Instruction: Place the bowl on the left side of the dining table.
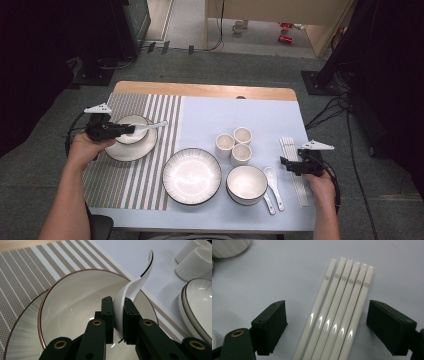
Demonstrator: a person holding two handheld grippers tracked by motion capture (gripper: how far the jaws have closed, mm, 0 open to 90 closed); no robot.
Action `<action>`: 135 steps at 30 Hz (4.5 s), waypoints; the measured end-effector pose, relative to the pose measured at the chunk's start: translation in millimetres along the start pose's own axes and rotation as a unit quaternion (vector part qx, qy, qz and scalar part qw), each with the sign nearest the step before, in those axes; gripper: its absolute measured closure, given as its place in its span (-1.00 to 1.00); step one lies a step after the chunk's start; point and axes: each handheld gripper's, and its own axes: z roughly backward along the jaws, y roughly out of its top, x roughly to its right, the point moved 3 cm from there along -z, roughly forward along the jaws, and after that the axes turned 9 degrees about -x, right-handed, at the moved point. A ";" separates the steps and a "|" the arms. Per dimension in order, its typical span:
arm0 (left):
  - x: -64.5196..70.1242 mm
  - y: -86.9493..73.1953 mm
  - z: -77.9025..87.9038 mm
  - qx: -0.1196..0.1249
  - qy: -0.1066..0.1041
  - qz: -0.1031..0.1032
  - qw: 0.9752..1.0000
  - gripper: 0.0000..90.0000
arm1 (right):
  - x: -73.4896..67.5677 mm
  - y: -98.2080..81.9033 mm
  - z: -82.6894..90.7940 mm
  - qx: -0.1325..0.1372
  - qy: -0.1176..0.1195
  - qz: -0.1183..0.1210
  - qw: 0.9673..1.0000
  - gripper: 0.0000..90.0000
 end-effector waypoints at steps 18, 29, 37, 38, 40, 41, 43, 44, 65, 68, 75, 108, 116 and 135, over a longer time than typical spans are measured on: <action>-2.5 -9.9 -14.2 -0.042 0.004 0.005 0.999 0.84 | -1.0 -0.5 -1.1 0.002 0.001 0.000 1.000 -0.69; -2.8 -11.8 -12.5 -0.037 -0.003 0.006 0.999 0.65 | -1.2 -0.6 -1.3 0.002 0.000 0.001 1.000 -0.69; -4.3 -7.2 -1.1 0.000 -0.011 0.017 1.000 0.47 | -2.6 -0.5 -2.5 -0.001 -0.005 0.009 1.000 -0.72; -4.2 -5.9 0.3 0.002 -0.010 0.018 1.000 0.46 | -2.9 -0.5 -2.6 -0.002 -0.006 0.010 1.000 -0.72; -3.2 -2.5 2.1 0.006 -0.008 0.018 1.000 0.43 | -3.0 -0.6 -2.6 -0.003 -0.007 0.011 1.000 -0.72; -2.4 -0.3 2.9 0.008 -0.006 0.015 1.000 0.44 | -3.0 -0.6 -2.7 -0.003 -0.008 0.011 1.000 -0.72; -0.1 4.6 3.2 0.013 -0.006 0.009 1.000 0.46 | -3.2 -0.7 -2.8 -0.002 -0.008 0.012 1.000 -0.72; 1.0 7.3 2.8 0.015 -0.004 0.006 1.000 0.47 | -3.3 -0.7 -2.8 -0.003 -0.008 0.012 1.000 -0.72; 14.8 52.0 -27.9 0.013 0.003 -0.015 1.000 0.10 | -4.4 -1.2 -2.6 -0.001 -0.012 0.014 1.000 -0.72; 16.9 53.2 -33.2 0.006 0.004 -0.018 1.000 0.01 | -4.4 -1.2 -2.6 -0.001 -0.012 0.014 1.000 -0.72; 16.6 54.5 -39.1 0.005 0.014 -0.019 1.000 -0.14 | -4.4 -1.3 -2.6 -0.001 -0.012 0.014 1.000 -0.72; -10.2 34.4 -7.3 0.035 0.093 0.061 0.993 -0.23 | -4.3 -1.2 -2.8 -0.001 -0.012 0.012 1.000 -0.72; 2.9 32.2 -0.4 0.039 0.094 0.047 0.994 -0.23 | -4.1 -1.2 -2.8 -0.001 -0.011 0.012 1.000 -0.72; 35.3 10.0 14.7 0.040 0.081 0.015 0.996 -0.31 | -4.3 -1.2 -2.7 -0.001 -0.012 0.013 1.000 -0.72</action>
